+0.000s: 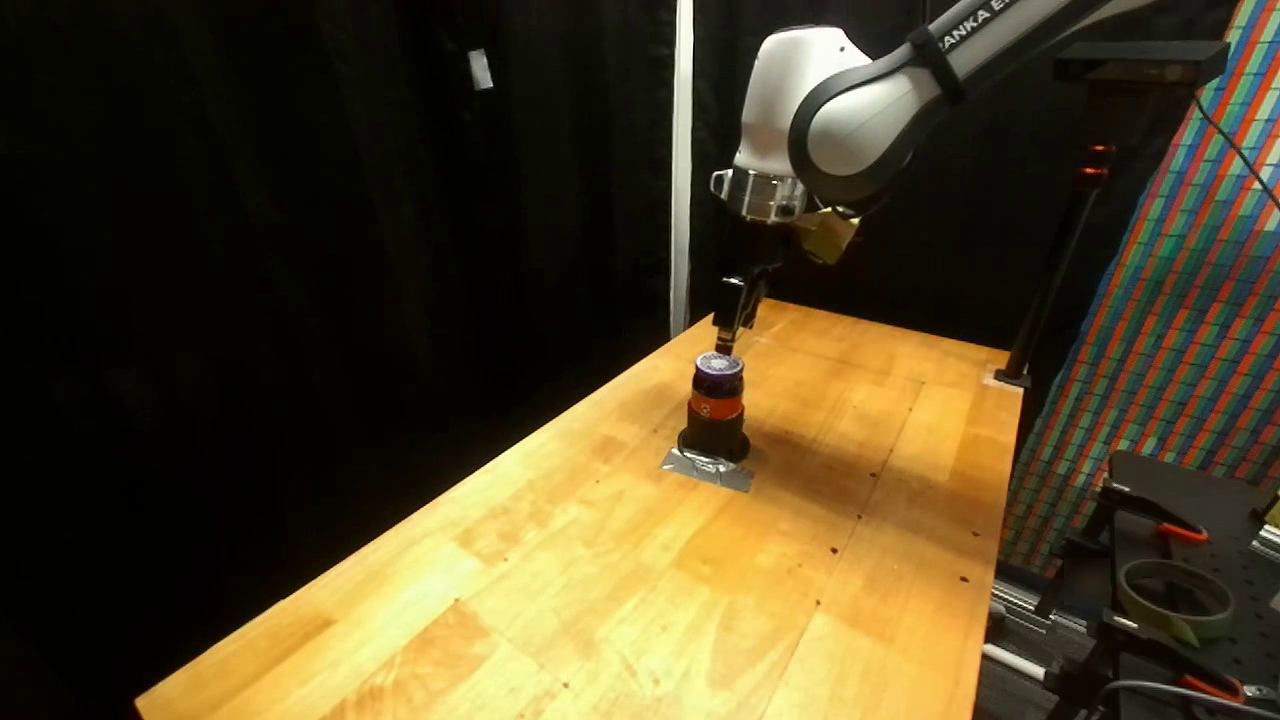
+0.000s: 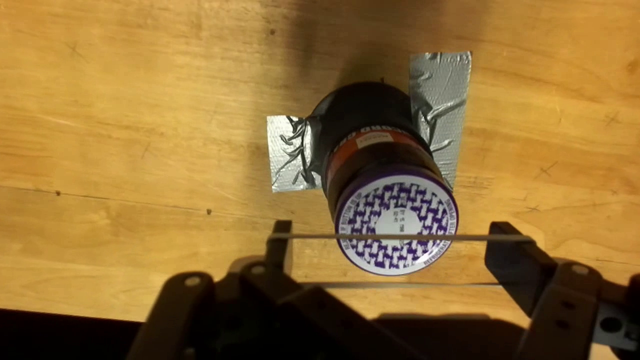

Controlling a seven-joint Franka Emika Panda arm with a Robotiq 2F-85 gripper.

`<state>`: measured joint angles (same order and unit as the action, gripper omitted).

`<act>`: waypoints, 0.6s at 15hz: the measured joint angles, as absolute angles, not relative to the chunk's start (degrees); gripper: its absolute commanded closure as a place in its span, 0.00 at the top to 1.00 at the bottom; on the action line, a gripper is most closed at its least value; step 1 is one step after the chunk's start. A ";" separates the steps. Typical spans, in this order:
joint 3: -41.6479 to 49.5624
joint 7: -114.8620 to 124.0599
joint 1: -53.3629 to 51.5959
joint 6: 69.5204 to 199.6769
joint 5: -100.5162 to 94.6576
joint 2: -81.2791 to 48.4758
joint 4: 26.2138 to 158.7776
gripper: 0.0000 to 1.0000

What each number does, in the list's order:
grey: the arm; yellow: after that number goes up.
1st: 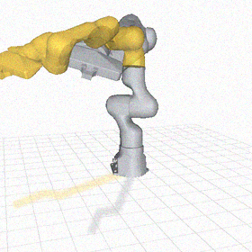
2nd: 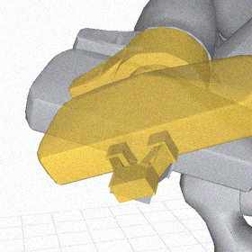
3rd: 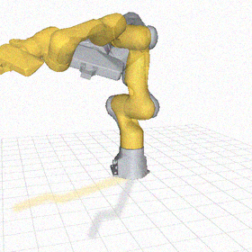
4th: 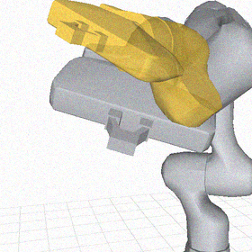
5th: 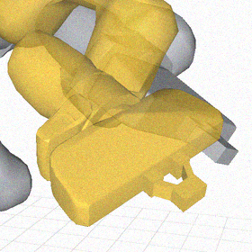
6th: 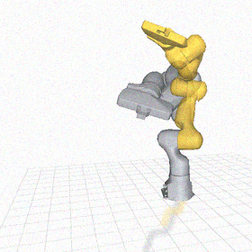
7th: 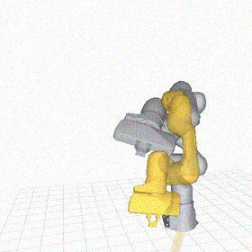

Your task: Put the rubber band around the brown cup

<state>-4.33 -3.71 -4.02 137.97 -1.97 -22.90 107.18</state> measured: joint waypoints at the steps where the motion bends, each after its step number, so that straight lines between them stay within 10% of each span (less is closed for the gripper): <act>1: -4.33 -3.80 -4.02 138.64 -1.97 -23.94 106.31 1.00; 9: -5.03 -5.31 -3.60 141.11 -0.40 -31.16 100.33 1.00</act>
<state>-5.03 -5.31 -3.60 141.11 -0.40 -31.16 100.33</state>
